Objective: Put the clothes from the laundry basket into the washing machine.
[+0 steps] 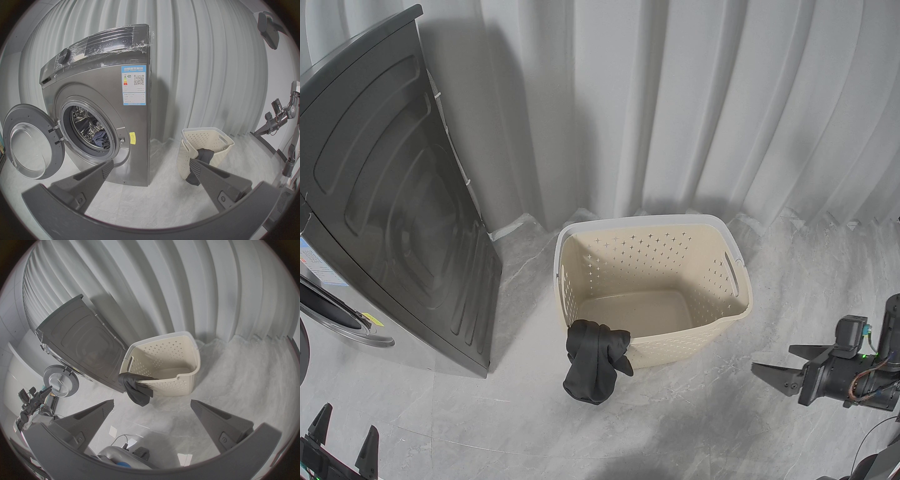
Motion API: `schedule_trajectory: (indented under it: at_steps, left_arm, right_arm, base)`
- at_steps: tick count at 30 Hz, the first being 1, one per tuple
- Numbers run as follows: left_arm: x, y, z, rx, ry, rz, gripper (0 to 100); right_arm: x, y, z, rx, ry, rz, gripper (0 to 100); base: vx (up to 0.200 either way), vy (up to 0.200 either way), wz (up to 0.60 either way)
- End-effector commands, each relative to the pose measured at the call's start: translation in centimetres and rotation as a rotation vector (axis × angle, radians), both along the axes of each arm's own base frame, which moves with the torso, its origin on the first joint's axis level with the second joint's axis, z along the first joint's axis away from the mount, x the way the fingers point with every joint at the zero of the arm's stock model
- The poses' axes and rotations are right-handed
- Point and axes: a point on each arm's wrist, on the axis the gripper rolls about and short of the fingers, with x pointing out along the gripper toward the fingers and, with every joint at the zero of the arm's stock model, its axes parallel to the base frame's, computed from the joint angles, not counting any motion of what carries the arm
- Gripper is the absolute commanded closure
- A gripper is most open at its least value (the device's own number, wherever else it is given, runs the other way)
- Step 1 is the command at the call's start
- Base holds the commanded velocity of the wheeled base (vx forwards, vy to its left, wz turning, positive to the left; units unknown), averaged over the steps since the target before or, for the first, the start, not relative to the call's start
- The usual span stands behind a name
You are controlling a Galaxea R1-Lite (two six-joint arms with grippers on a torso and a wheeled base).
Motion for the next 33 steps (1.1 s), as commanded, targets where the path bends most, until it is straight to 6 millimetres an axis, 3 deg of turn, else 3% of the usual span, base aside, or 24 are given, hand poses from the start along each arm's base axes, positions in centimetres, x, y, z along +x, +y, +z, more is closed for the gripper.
schedule_trajectory:
  at_steps: [1, 6, 14, 24, 33]
  left_arm:
    - [0.0, 0.0, -0.5, -0.002, 0.005, 0.001, 0]
    - [0.0, 0.0, -0.5, -0.004, 0.005, 0.001, 0]
    - [0.0, 0.0, -0.4, -0.002, 0.003, -0.001, 0]
    - [0.0, 0.0, -0.5, -0.005, 0.005, 0.001, 0]
    - [0.0, 0.0, -0.5, -0.005, 0.005, -0.001, 0]
  right_arm:
    - [2.2, 4.6, -1.4, -0.02, 0.089, 0.049, 0]
    - [3.4, 7.3, -1.7, -0.019, 0.113, 0.052, 0]
    - [5.7, 9.8, -3.2, -0.015, 0.128, 0.052, 0]
    - [8.5, 13.5, -7.2, -0.06, 0.146, 0.048, 0]
    - [10.1, 16.3, -8.3, -0.034, 0.127, 0.067, 0]
  base:
    - [0.0, 0.0, 0.0]
    - [0.0, 0.0, 0.0]
    - [0.0, 0.0, 0.0]
    - [0.0, 0.0, 0.0]
    - [0.0, 0.0, 0.0]
